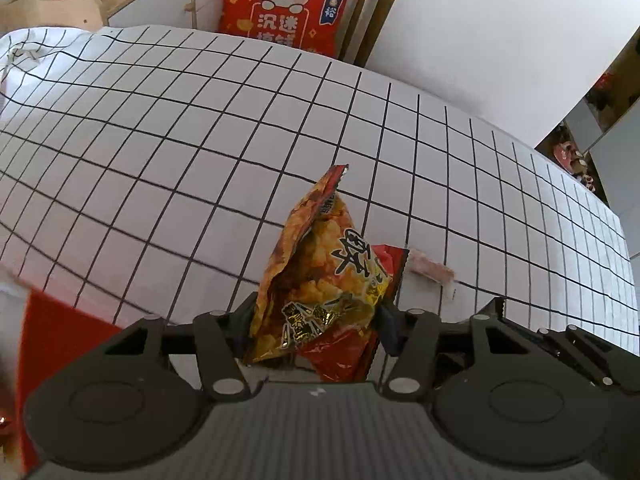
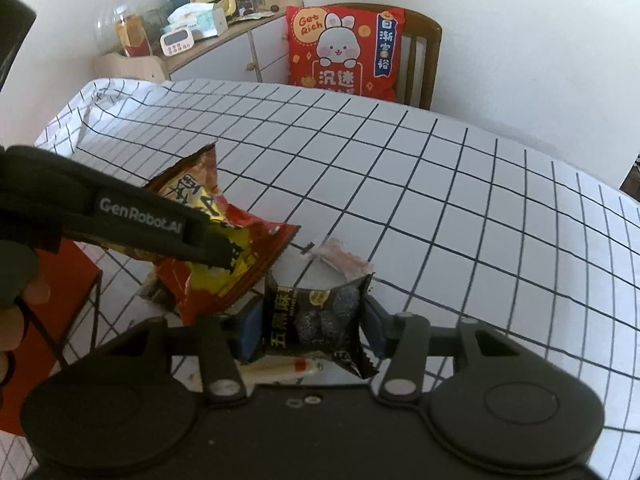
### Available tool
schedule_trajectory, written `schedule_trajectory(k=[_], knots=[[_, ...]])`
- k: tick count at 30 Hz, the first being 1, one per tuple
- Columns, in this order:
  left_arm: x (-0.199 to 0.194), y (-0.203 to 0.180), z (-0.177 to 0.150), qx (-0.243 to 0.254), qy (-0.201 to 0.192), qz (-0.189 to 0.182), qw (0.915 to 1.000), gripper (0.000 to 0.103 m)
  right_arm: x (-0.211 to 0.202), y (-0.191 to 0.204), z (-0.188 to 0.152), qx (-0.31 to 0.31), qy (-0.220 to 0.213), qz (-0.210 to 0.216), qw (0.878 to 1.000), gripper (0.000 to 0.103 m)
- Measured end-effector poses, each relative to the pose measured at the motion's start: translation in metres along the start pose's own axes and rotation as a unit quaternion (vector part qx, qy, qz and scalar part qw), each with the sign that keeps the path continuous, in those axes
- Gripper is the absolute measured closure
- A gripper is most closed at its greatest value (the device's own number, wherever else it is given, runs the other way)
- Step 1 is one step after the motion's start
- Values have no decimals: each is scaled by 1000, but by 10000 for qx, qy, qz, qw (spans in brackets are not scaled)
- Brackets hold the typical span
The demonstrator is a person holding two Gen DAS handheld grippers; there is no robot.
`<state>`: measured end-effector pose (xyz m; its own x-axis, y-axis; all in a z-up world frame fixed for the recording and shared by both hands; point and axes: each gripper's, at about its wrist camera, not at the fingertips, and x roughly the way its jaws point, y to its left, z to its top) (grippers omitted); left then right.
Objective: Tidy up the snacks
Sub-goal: 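Carry the chip bag and black packet over the box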
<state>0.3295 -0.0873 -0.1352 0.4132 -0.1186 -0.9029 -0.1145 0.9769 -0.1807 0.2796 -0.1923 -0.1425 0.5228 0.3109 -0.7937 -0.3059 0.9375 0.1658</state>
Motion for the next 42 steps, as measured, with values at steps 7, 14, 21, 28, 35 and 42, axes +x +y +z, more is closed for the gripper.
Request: schedule_trajectory(k=[7,14,21,28,35,42], knots=[[-40,0,-11,21,-151,-45,9999,46,-36,6,-1,86,-69,183,9998,53],[-81,-1,-30,192,-239,-71,9995,46,-73,16,-3,151,-187,375,9990,53],[-122,7,-51,249,-316,-159,9991,46,-108,27,-7,177,-274,584,9978,53],[-161,24,-73,206,-414,-229,9987,46,-138,49,-12,50,-341,754,9966,53],[-193,52,-92,6,-479,-271,9985,46,-158,72,-15,-35,-375,942,9948,53],[-220,84,-106,-224,-515,-261,9981,46,-170,100,-17,-129,-410,1125,9927,53]])
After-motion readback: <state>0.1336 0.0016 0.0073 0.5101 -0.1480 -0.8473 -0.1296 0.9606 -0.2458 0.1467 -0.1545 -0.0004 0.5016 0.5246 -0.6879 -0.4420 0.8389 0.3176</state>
